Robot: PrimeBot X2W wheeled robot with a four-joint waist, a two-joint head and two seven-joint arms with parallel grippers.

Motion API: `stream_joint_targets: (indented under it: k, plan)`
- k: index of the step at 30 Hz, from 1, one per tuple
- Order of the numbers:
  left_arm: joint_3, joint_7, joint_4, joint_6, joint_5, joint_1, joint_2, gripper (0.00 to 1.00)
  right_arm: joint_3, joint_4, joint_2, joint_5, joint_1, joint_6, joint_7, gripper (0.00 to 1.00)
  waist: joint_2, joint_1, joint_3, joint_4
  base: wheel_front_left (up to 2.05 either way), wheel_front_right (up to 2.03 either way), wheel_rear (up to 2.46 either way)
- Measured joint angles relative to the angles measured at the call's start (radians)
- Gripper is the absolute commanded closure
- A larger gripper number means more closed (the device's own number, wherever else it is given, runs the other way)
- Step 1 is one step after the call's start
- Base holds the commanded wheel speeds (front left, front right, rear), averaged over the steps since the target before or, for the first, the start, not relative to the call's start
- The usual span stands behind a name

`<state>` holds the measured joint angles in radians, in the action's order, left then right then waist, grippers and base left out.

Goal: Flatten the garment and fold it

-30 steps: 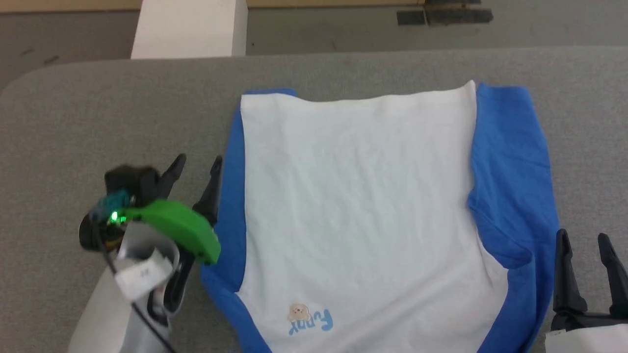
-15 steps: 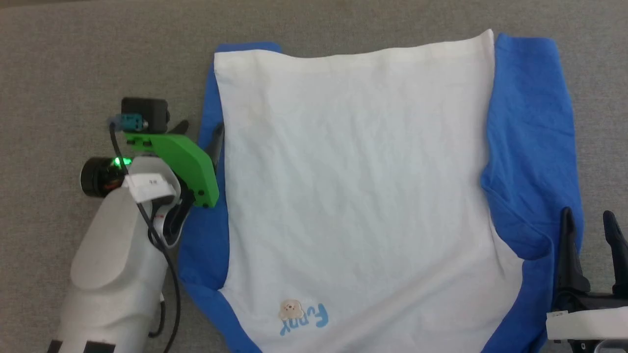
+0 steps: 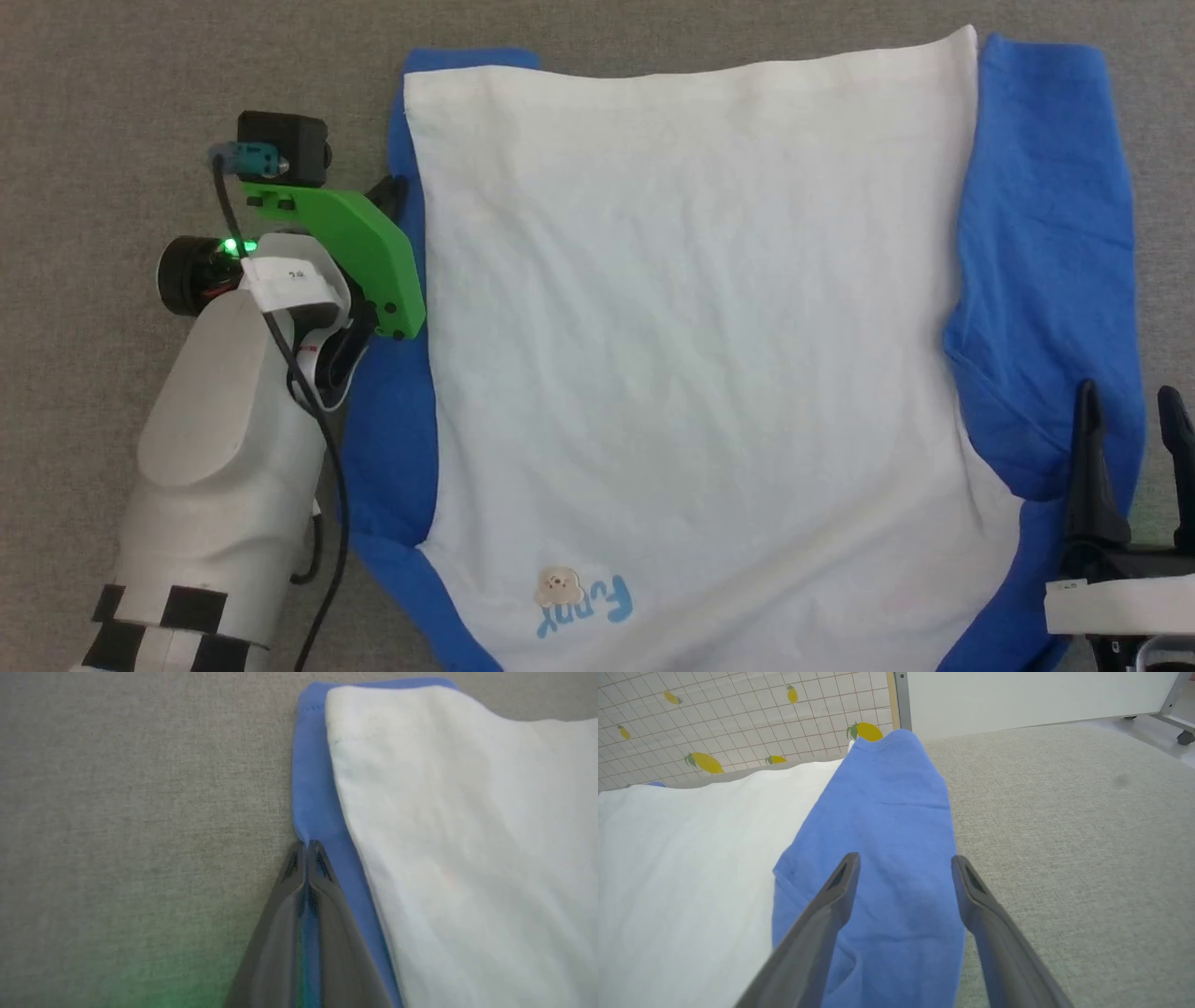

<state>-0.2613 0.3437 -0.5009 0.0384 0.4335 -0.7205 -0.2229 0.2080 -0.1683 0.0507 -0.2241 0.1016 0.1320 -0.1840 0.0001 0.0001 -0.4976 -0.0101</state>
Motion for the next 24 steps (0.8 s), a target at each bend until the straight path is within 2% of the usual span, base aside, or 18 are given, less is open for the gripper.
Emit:
stream_joint_targets:
  k: [9,15,19,24]
  plan:
    - [0.018,-0.047,-0.040,0.023,0.053,-0.007,0.024,1.00,0.007,-0.004,0.000,0.014,-0.004,0.000,0.010,0.00,0.0000,0.0000,0.014,0.016,0.00,0.00,0.00]
    - [0.022,-0.074,-0.031,0.040,0.074,0.026,0.020,1.00,-0.007,0.002,0.000,0.014,-0.002,0.000,0.015,0.00,0.0000,0.0001,0.056,0.021,0.00,0.00,0.00]
    - [0.051,-0.086,0.024,0.046,0.113,0.085,-0.005,1.00,-0.013,0.013,0.000,0.014,0.002,0.000,0.016,0.00,-0.0001,0.0001,0.094,0.021,0.00,0.00,0.00]
    - [0.122,-0.089,0.164,0.043,0.175,0.166,-0.049,1.00,-0.022,0.034,0.000,0.011,0.022,0.000,0.016,0.00,0.0000,0.0000,0.153,0.019,0.00,0.00,0.00]
